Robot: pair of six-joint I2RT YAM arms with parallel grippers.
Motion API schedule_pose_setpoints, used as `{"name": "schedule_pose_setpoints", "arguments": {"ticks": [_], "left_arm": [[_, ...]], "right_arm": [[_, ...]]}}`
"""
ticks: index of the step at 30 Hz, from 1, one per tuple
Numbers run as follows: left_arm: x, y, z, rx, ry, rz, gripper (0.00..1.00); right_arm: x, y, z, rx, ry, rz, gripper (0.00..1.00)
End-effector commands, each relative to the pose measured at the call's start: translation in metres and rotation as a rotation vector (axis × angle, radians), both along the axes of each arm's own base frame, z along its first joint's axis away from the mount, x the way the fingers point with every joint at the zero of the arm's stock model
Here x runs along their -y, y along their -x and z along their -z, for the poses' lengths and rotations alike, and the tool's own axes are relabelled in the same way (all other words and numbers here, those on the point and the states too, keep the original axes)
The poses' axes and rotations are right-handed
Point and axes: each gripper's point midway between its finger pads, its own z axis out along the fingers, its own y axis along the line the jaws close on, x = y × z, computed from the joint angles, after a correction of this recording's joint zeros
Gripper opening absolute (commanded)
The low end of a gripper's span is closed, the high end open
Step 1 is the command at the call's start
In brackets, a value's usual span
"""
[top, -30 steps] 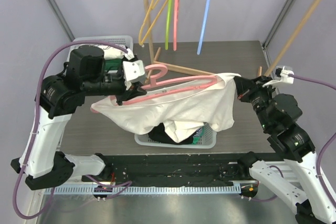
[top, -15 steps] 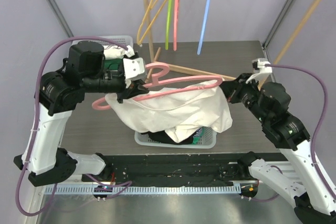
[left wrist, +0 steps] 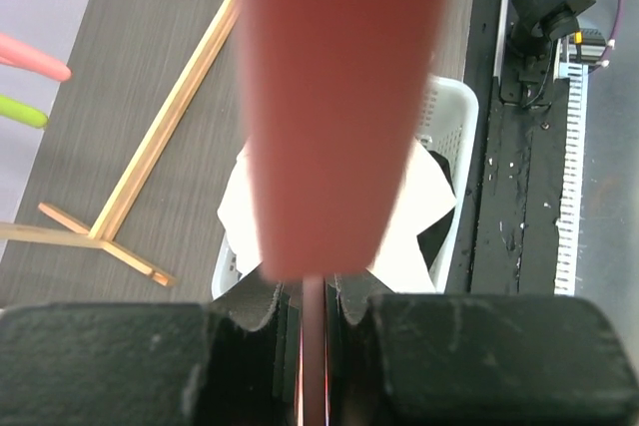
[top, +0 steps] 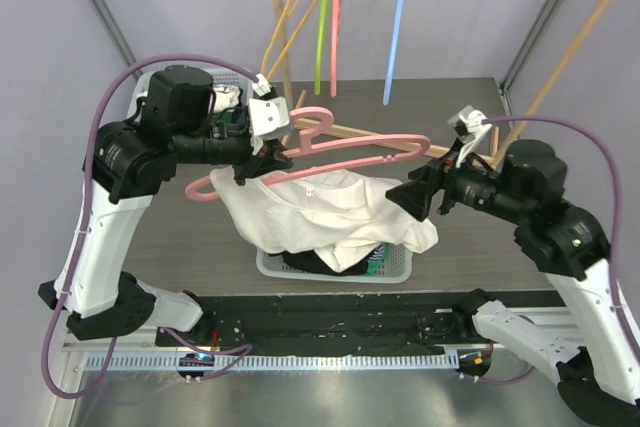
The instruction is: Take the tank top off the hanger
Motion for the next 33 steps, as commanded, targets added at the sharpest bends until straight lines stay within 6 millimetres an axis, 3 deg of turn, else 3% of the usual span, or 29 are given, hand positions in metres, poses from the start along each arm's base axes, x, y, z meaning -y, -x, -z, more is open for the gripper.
{"name": "schedule_pose_setpoints", "arguments": {"ticks": [1,6,8,10,14,20,24,33], "left_arm": [[-0.007,0.008,-0.010,0.054,0.026,0.001,0.01],[-0.002,0.018,-0.004,-0.005,0.022,0.061,0.02],[0.002,0.024,0.000,-0.020,0.013,0.122,0.02],[0.004,0.050,0.003,-0.065,0.019,0.254,0.01],[0.008,0.068,0.007,-0.140,0.032,0.360,0.00],[0.013,0.082,0.018,-0.269,0.001,0.417,0.00],[0.014,0.083,0.029,-0.305,-0.043,0.417,0.01],[0.016,0.080,0.030,-0.284,-0.058,0.400,0.01]], "right_arm": [[0.018,0.034,-0.070,0.211,-0.008,-0.054,0.82],[0.033,0.047,-0.108,0.332,0.006,-0.036,0.82],[0.033,0.049,-0.114,0.381,0.026,-0.062,0.81],[0.029,0.053,-0.119,0.426,0.034,-0.110,0.81],[0.010,0.063,-0.119,0.446,0.042,-0.274,0.80],[-0.012,0.053,-0.106,0.382,0.051,-0.396,0.74],[-0.020,0.051,-0.104,0.362,0.039,-0.431,0.73],[-0.022,0.054,-0.092,0.323,0.029,-0.458,0.62]]}}
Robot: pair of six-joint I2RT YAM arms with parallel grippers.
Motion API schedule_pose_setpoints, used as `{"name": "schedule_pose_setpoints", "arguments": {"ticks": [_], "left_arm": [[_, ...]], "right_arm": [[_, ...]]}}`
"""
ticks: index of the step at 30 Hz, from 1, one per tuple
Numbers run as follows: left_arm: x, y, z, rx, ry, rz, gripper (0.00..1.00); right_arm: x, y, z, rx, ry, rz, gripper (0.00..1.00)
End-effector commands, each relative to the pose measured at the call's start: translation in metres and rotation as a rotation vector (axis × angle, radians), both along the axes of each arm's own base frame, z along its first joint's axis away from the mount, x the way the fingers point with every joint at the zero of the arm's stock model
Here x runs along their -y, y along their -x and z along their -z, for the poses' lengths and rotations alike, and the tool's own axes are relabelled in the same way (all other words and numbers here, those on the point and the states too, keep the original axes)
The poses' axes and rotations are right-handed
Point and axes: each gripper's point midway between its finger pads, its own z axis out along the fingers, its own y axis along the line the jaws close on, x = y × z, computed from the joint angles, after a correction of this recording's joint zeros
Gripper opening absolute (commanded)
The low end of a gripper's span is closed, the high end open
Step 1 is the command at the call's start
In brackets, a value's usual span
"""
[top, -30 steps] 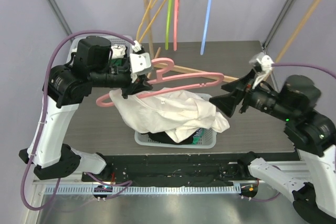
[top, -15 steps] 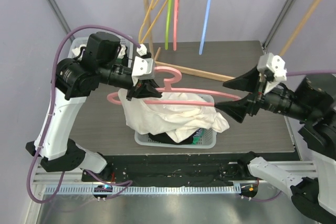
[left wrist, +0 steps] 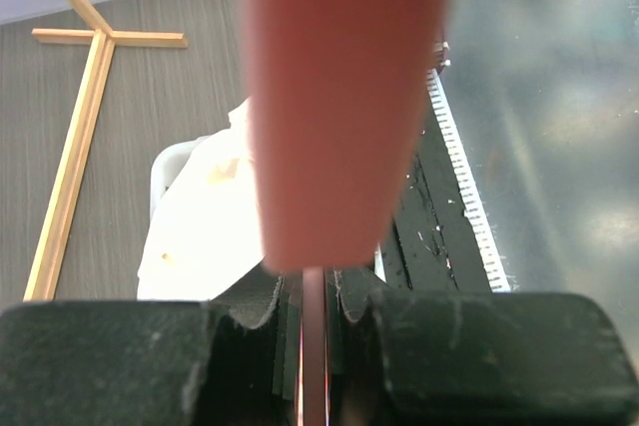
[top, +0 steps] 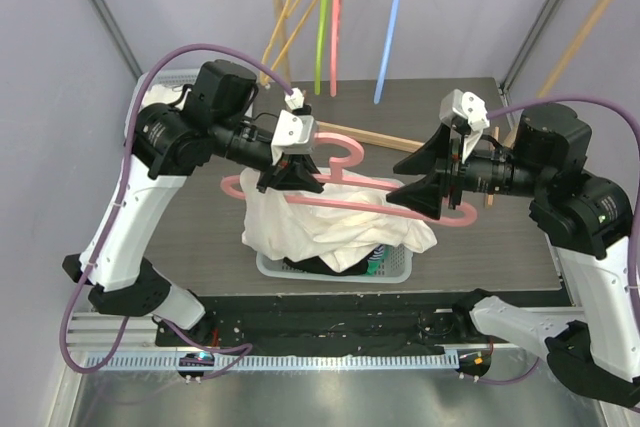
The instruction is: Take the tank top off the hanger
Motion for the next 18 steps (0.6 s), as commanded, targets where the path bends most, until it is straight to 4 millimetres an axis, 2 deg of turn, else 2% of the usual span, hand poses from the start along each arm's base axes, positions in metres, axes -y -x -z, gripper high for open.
{"name": "schedule_pose_setpoints", "arguments": {"ticks": [1,3,4,6,7,9,12,13,14,16,17,18], "left_arm": [[-0.032,0.038,0.020,-0.164,-0.143,0.004,0.01],[-0.031,0.035,0.020,-0.162,-0.143,-0.010,0.01],[-0.030,0.033,0.018,-0.151,-0.136,-0.017,0.01],[-0.030,0.031,0.015,-0.136,-0.125,-0.030,0.04],[-0.028,0.026,0.013,-0.114,-0.114,-0.047,0.05],[-0.028,0.023,0.009,-0.102,-0.102,-0.074,0.07],[-0.024,0.007,0.004,-0.051,-0.075,-0.142,0.18],[-0.023,0.003,0.002,-0.063,-0.071,-0.179,0.25],[-0.020,-0.014,-0.001,-0.019,-0.054,-0.238,0.38],[-0.021,-0.028,-0.010,0.004,-0.023,-0.337,0.48],[-0.026,-0.047,-0.011,0.040,-0.029,-0.443,0.79],[-0.026,-0.063,-0.021,0.087,0.007,-0.515,0.85]], "right_arm": [[0.001,0.013,-0.005,0.028,-0.029,-0.042,0.58],[0.000,0.014,0.001,0.008,-0.027,-0.045,0.52],[0.000,0.014,0.002,0.002,-0.025,-0.047,0.42],[-0.001,0.013,0.008,-0.020,-0.022,-0.044,0.30],[-0.001,0.013,0.010,-0.026,-0.020,-0.044,0.16],[0.000,0.009,0.010,-0.025,-0.025,-0.016,0.01],[0.003,0.005,0.002,-0.002,-0.050,0.025,0.01],[0.005,0.008,-0.002,0.008,-0.066,0.036,0.01],[0.006,0.006,-0.010,0.037,-0.089,0.050,0.01],[0.012,0.005,-0.019,0.049,-0.122,0.106,0.01],[0.014,0.004,-0.023,0.062,-0.137,0.123,0.01],[0.017,0.001,-0.023,0.061,-0.141,0.154,0.01]]}}
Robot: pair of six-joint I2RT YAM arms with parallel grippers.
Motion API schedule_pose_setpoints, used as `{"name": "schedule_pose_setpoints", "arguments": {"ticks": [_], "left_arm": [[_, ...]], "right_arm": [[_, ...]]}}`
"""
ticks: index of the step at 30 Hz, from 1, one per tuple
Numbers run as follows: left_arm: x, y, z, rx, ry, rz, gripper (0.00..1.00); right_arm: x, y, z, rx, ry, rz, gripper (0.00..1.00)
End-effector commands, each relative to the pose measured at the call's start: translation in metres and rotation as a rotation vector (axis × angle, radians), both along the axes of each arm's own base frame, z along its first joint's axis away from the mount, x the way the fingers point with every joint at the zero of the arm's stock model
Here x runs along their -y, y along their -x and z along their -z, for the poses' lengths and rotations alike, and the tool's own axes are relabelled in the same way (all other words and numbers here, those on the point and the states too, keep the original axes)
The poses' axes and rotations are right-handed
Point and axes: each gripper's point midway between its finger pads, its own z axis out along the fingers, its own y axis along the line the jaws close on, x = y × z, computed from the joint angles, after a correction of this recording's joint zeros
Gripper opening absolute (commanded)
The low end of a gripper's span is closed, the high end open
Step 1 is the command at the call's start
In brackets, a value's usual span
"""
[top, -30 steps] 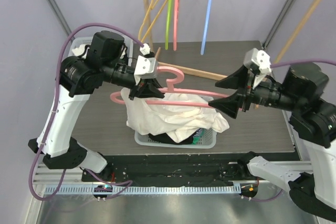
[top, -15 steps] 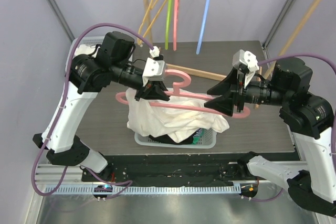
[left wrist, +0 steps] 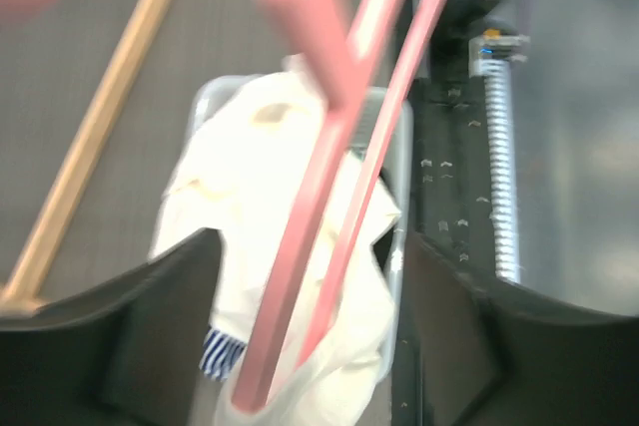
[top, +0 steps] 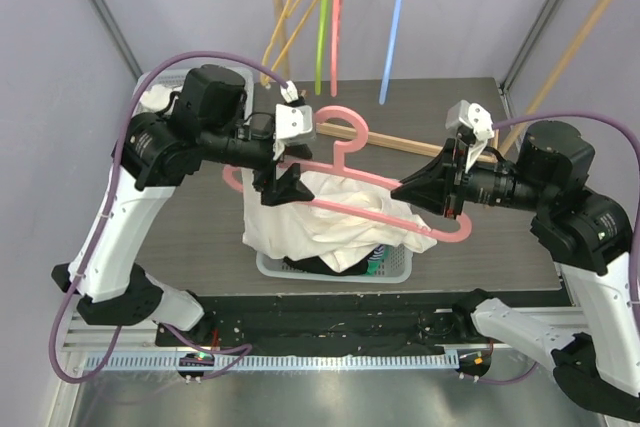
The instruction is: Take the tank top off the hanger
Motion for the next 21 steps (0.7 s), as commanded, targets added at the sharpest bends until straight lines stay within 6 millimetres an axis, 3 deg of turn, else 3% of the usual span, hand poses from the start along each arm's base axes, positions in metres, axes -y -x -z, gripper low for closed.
{"name": "schedule_pose_setpoints", "arguments": {"ticks": [1,3,6,9,10,12,13,16,21], "left_arm": [[-0.016,-0.054,-0.036,0.151,0.072,-0.355,0.88],[-0.030,-0.074,-0.053,0.226,0.097,-0.492,0.96],[-0.051,-0.074,-0.071,0.296,0.146,-0.581,1.00],[-0.072,-0.071,-0.075,0.312,0.176,-0.675,1.00],[-0.073,-0.074,-0.059,0.294,0.147,-0.695,1.00],[-0.081,-0.067,-0.055,0.281,0.171,-0.716,1.00],[-0.085,-0.071,-0.037,0.266,0.129,-0.747,1.00],[-0.087,-0.065,-0.023,0.234,0.118,-0.746,0.99],[-0.080,-0.061,-0.017,0.184,0.124,-0.723,1.00]], "right_arm": [[0.013,-0.006,-0.036,0.091,-0.110,0.132,0.01],[0.018,-0.004,-0.036,0.091,-0.114,0.160,0.01],[0.024,-0.001,-0.031,0.082,-0.110,0.184,0.01],[0.025,-0.004,-0.029,0.075,-0.109,0.206,0.01],[0.026,-0.005,-0.029,0.073,-0.110,0.212,0.01],[0.024,-0.008,-0.030,0.073,-0.113,0.214,0.01],[0.023,-0.009,-0.029,0.069,-0.111,0.209,0.01],[0.019,-0.014,-0.028,0.058,-0.112,0.203,0.01],[0.014,-0.017,-0.028,0.049,-0.119,0.188,0.01]]}}
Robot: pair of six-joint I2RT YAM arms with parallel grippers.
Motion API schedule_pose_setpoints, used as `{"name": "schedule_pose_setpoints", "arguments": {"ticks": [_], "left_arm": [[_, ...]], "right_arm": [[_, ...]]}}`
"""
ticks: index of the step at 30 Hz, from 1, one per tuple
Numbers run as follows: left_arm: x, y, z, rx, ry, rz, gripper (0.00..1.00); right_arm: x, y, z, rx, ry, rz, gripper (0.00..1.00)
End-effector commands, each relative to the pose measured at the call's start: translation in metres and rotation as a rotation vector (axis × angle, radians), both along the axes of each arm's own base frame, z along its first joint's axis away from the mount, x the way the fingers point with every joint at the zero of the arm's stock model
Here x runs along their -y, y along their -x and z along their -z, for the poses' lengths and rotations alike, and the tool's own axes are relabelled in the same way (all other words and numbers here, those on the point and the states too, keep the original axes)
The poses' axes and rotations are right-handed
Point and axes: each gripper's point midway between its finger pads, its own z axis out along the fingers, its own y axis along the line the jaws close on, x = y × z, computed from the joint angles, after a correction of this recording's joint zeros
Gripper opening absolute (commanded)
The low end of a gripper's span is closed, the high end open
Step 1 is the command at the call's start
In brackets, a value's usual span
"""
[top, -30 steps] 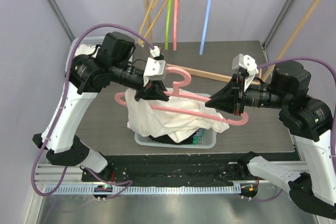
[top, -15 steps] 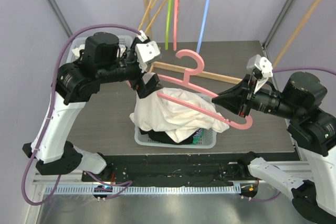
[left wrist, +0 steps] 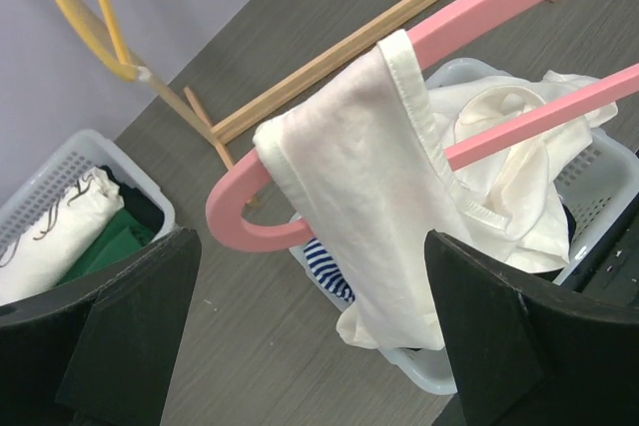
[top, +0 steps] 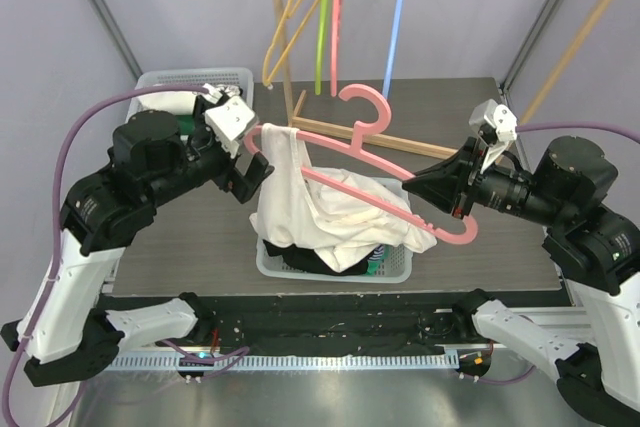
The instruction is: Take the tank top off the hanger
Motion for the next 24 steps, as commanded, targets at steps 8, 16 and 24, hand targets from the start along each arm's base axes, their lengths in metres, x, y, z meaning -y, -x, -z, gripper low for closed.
{"name": "schedule_pose_setpoints", "arguments": {"ticks": [8,16,24], "left_arm": [[0.027,-0.019,0.008,-0.084,0.065,-0.015,1.00],[0.033,-0.028,0.004,-0.088,0.067,-0.030,0.57],[0.036,-0.031,0.001,-0.084,0.061,-0.026,0.10]], "right_arm": [[-0.007,-0.009,-0.019,0.058,-0.059,-0.003,0.01],[-0.007,-0.008,-0.020,0.069,-0.062,-0.008,0.01],[-0.006,-0.008,-0.018,0.068,-0.057,-0.004,0.01]]}}
